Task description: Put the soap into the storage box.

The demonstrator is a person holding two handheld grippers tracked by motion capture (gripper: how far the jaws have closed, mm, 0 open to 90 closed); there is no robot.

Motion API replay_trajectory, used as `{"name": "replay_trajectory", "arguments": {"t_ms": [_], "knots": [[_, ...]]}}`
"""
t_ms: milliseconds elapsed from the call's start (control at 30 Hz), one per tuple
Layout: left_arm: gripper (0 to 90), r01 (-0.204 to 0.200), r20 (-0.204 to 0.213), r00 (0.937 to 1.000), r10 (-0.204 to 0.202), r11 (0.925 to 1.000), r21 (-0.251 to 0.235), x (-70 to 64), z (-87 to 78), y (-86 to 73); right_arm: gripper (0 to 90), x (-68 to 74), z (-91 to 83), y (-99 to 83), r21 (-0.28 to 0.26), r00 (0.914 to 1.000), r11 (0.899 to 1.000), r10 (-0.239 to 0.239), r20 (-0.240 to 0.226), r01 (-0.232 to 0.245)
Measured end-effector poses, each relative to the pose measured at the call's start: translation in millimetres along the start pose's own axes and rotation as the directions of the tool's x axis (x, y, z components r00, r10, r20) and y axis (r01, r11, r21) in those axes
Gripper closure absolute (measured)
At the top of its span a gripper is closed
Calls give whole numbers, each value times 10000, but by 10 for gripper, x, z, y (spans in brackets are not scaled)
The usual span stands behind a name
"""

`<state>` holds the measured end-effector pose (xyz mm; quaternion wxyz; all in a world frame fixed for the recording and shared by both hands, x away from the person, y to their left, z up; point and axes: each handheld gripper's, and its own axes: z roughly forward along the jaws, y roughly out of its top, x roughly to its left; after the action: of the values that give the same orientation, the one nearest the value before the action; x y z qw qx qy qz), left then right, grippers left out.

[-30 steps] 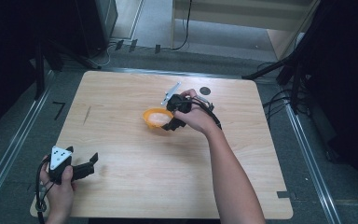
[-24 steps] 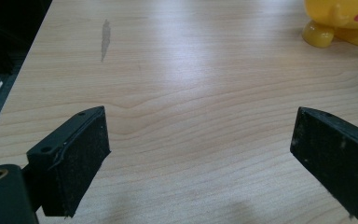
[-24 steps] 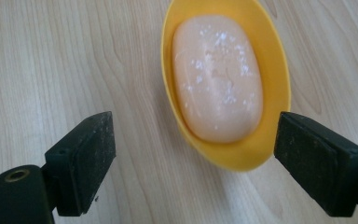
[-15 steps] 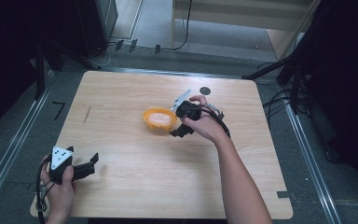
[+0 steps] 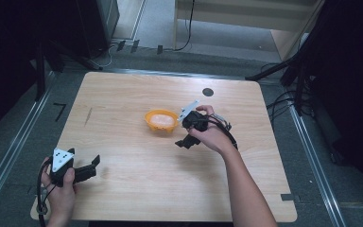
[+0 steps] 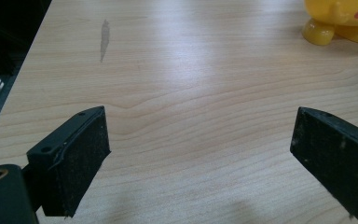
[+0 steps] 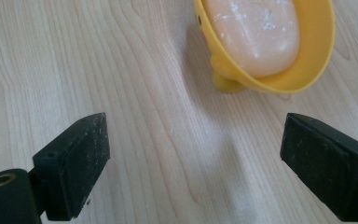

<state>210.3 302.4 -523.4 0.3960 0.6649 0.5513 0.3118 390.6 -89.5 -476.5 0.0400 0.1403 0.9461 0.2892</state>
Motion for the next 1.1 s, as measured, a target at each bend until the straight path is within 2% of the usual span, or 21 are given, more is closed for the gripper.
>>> {"name": "replay_trajectory", "arguments": {"t_ms": [1100], "knots": [[55, -126, -68, 9999, 126, 9999, 45, -15, 0, 2, 50, 277, -198, -811, -184, 9975, 9976, 675, 214, -671]]}}
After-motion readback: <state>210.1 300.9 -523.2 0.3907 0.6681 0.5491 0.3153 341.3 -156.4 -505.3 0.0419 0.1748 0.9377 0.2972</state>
